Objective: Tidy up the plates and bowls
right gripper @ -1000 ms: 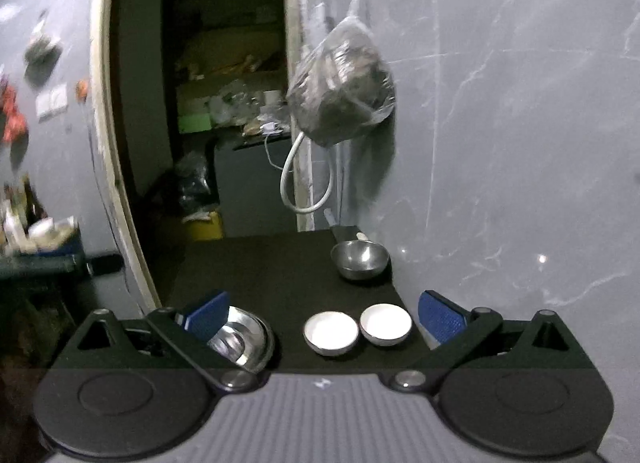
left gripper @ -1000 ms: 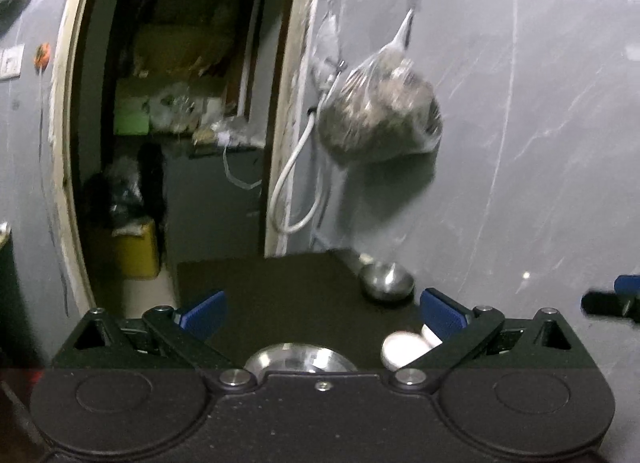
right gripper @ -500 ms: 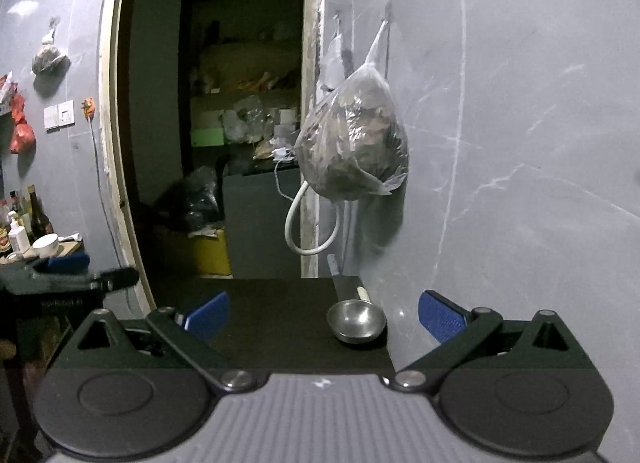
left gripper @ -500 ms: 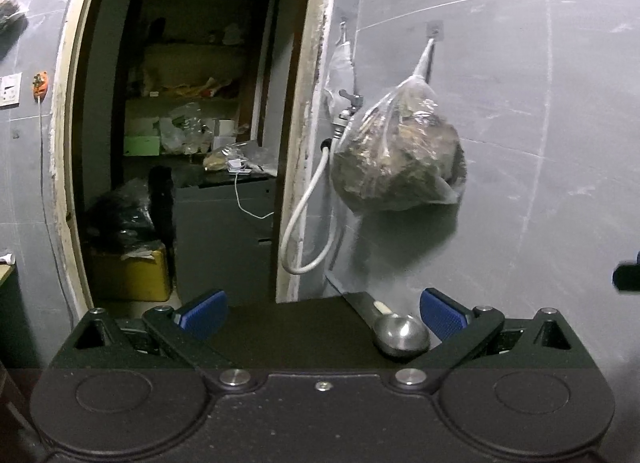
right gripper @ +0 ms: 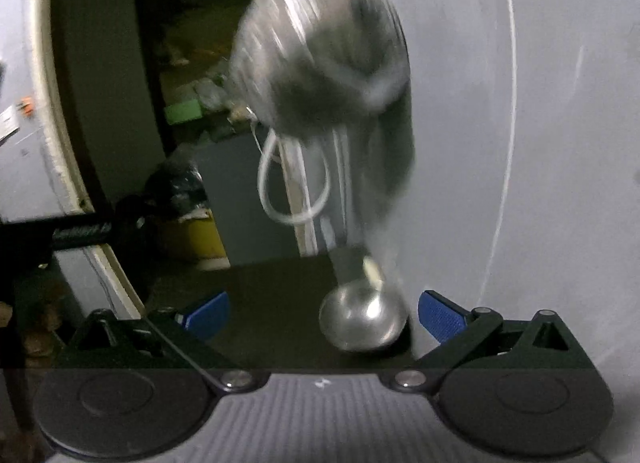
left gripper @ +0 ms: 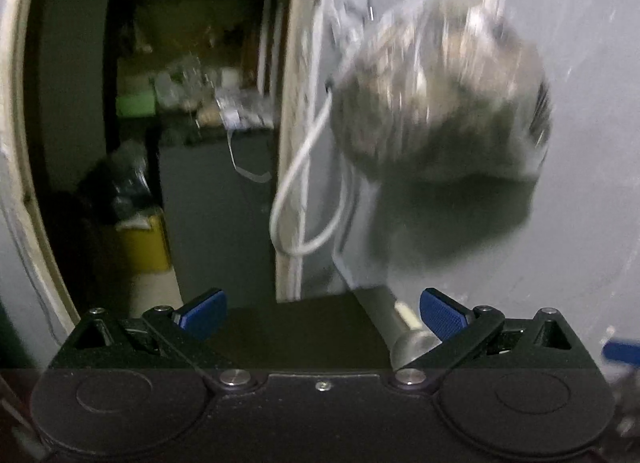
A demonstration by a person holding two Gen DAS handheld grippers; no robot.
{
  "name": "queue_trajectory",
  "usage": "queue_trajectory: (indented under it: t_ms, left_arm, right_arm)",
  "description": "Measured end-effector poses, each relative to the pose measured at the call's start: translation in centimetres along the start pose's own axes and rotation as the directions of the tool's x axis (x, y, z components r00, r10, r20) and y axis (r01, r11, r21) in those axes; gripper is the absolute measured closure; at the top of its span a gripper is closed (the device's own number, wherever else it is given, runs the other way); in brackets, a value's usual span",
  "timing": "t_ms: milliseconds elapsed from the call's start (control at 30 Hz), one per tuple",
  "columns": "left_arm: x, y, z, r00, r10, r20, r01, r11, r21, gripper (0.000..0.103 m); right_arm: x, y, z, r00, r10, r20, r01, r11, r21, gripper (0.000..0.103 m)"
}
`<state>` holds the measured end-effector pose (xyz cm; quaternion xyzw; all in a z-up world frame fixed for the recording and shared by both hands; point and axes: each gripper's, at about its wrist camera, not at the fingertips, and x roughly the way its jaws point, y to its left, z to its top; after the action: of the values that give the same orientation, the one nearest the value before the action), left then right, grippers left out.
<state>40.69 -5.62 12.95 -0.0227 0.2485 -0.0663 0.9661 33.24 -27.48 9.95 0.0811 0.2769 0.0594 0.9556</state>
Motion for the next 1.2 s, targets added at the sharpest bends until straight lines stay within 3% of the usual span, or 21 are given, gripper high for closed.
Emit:
queue_trajectory:
  t_ms: [200,333,600,833,1033,1200]
  left_arm:
    - [8.7,-1.4,-1.9,0.992,-0.089,-0.086,0.092,0.995,0.039,0.001]
    - [13.4,-2.4,-3.5,0.982,-0.135,-0.132,0.142,0.989,0.044,0.001]
    - [19.9,-3.9,-6.1,0.965,-0.146,-0.218,0.154,0.988,0.023,0.001]
    - [23.4,-5.2,-7.7,0.946,-0.155,-0.285,0.173,0.984,0.04,0.002]
    - [24.5,-5.2,-8.4,0.929,-0.175,-0.327,0.179,0.984,-0.019,0.018]
    - [25.2,-5.3,-8.7,0.913,-0.184,-0.364,0.18,0.983,-0.044,0.044]
  right_arm:
    - [7.6,-2.5,-4.0,0.999,-0.032,-0.039,0.039,0.98,0.197,0.0]
    - [11.2,-4.2,-5.7,0.997,-0.056,-0.061,0.072,0.95,0.303,0.009]
    - [16.1,-6.0,-7.4,0.99,-0.101,-0.098,0.128,0.934,0.332,0.014]
    - [18.0,-6.8,-7.5,0.99,-0.085,-0.109,0.118,0.929,0.35,0.017]
    - [18.6,-6.8,-7.6,0.99,-0.084,-0.114,0.117,0.937,0.329,0.023]
    - [19.3,-6.9,-7.3,0.989,-0.083,-0.123,0.119,0.938,0.327,0.035]
